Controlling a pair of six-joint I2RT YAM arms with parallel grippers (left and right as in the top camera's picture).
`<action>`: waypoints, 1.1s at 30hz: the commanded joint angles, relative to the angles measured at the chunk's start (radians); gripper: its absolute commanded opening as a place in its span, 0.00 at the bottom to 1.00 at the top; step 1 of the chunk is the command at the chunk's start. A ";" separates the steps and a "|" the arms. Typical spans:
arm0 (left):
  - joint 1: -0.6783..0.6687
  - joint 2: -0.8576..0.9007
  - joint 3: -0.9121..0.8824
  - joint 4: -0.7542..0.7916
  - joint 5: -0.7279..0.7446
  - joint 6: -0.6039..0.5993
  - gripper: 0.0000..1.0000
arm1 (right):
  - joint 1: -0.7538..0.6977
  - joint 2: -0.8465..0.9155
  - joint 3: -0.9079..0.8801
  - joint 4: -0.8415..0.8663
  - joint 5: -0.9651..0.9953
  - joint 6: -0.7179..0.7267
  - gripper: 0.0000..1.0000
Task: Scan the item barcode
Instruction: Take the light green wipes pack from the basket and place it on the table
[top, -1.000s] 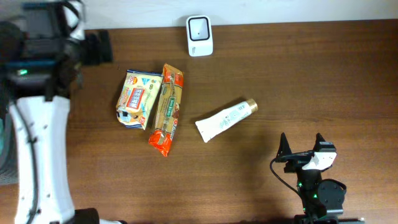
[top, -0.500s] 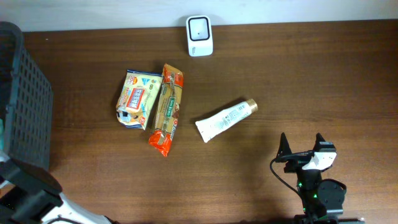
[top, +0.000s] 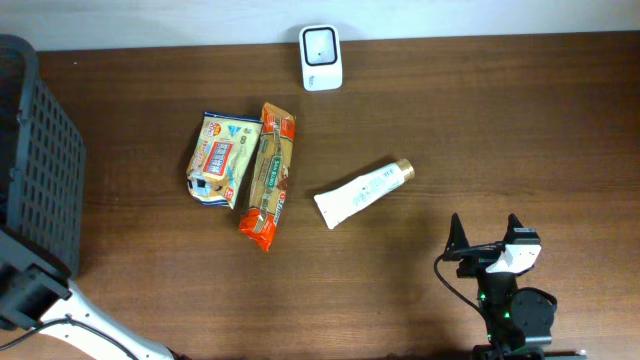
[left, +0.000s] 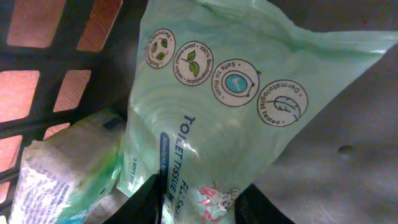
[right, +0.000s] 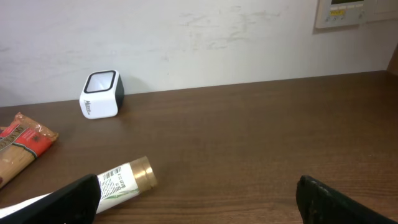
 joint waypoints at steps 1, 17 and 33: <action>0.004 0.047 0.000 -0.005 0.064 -0.010 0.00 | 0.005 -0.006 -0.008 -0.003 0.009 0.003 0.99; -0.461 -0.669 0.175 -0.175 0.465 -0.195 0.00 | 0.005 -0.006 -0.008 -0.003 0.008 0.003 0.99; -0.721 -0.523 -0.182 0.042 0.146 -0.224 0.99 | 0.005 -0.006 -0.008 -0.003 0.009 0.003 0.99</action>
